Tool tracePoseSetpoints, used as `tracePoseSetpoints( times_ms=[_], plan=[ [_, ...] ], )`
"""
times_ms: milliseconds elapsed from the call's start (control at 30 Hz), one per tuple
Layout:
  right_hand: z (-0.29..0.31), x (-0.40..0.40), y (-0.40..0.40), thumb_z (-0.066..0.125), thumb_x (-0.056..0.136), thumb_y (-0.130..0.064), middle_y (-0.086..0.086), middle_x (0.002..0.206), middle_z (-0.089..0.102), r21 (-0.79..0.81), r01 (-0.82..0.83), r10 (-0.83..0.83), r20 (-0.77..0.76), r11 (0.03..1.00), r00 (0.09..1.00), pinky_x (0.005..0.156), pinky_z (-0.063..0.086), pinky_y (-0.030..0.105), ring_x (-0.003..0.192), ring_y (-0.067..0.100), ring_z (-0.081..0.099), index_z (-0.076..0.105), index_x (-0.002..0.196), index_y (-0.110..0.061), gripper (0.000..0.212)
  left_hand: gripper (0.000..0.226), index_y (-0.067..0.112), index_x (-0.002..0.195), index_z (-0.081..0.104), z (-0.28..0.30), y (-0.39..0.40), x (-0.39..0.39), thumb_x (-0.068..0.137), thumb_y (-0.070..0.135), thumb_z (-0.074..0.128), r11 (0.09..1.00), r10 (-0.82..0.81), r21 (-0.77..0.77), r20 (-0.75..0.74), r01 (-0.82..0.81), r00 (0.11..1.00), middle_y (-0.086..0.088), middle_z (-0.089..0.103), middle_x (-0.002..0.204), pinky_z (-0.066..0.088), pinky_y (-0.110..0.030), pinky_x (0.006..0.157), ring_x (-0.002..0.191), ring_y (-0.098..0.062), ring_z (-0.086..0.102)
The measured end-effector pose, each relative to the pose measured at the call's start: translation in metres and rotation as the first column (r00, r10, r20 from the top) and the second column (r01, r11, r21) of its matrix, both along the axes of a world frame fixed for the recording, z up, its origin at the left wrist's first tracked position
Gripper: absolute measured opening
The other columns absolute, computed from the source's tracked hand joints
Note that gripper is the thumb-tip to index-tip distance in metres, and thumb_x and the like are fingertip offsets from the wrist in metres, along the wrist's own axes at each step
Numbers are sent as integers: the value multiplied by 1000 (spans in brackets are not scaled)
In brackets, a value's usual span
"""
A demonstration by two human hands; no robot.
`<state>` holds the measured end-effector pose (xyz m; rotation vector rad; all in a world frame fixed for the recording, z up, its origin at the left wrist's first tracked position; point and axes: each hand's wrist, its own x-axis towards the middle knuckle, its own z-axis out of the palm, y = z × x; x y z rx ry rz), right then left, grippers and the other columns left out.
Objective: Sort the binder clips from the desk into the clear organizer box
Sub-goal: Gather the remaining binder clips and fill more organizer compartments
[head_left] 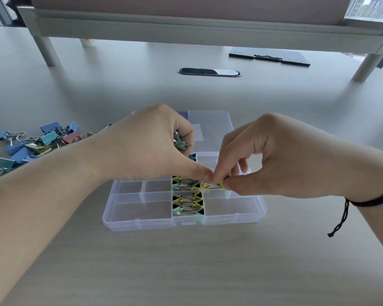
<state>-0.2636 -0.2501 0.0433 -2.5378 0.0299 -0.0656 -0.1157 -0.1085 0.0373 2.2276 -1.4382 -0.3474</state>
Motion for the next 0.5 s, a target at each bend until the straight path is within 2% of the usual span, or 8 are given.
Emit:
tracePoseSetpoints(
  times_ms=[67, 200, 300, 433, 500],
  plan=[
    [-1, -1, 1, 74, 75, -22, -12, 79, 70, -62, 6, -6, 4, 998, 1000, 63, 48, 15, 75, 7, 65, 78, 77, -41, 20, 58, 15, 62, 59, 0, 0, 0, 51, 67, 82, 1000, -3, 6, 7, 3, 1000, 7, 41, 42, 29, -12, 39, 40, -9, 33],
    [-2, -1, 4, 72, 76, -22, -13, 78, 67, -171, -15, 16, 5, 985, 1000, 60, 39, 6, 79, 5, 61, 78, 80, -40, 19, 54, 16, 60, 58, 0, 0, -1, 52, 63, 83, 1000, -6, 9, -11, 6, 1000, 7, 40, 42, 28, -13, 38, 38, -8, 33],
    [-5, -1, 5, 68, 79, -24, -17, 81, 62, -245, -37, 36, -8, 969, 999, 66, 40, 7, 83, 1, 57, 78, 85, -41, 20, 49, 16, 59, 57, 1, 0, 0, 58, 59, 82, 1000, 4, -2, -32, -4, 999, 8, 37, 39, 26, -14, 37, 36, -8, 32],
    [-4, -3, 7, 63, 83, -30, -22, 86, 58, -262, -48, 36, -49, 964, 998, 72, 40, 8, 90, -2, 55, 75, 91, -44, 21, 52, 14, 61, 60, 1, 0, 3, 61, 65, 74, 998, 12, -63, -96, -19, 995, 7, 41, 43, 30, -14, 39, 38, -7, 33],
    [-2, -3, 6, 62, 82, -28, -20, 83, 63, -205, -35, 31, -24, 978, 999, 70, 44, 13, 87, 1, 59, 75, 89, -42, 20, 54, 12, 60, 59, 1, 0, 3, 62, 65, 72, 994, 24, -103, -190, -44, 981, 4, 40, 44, 31, -18, 39, 40, -11, 33]
  ],
)
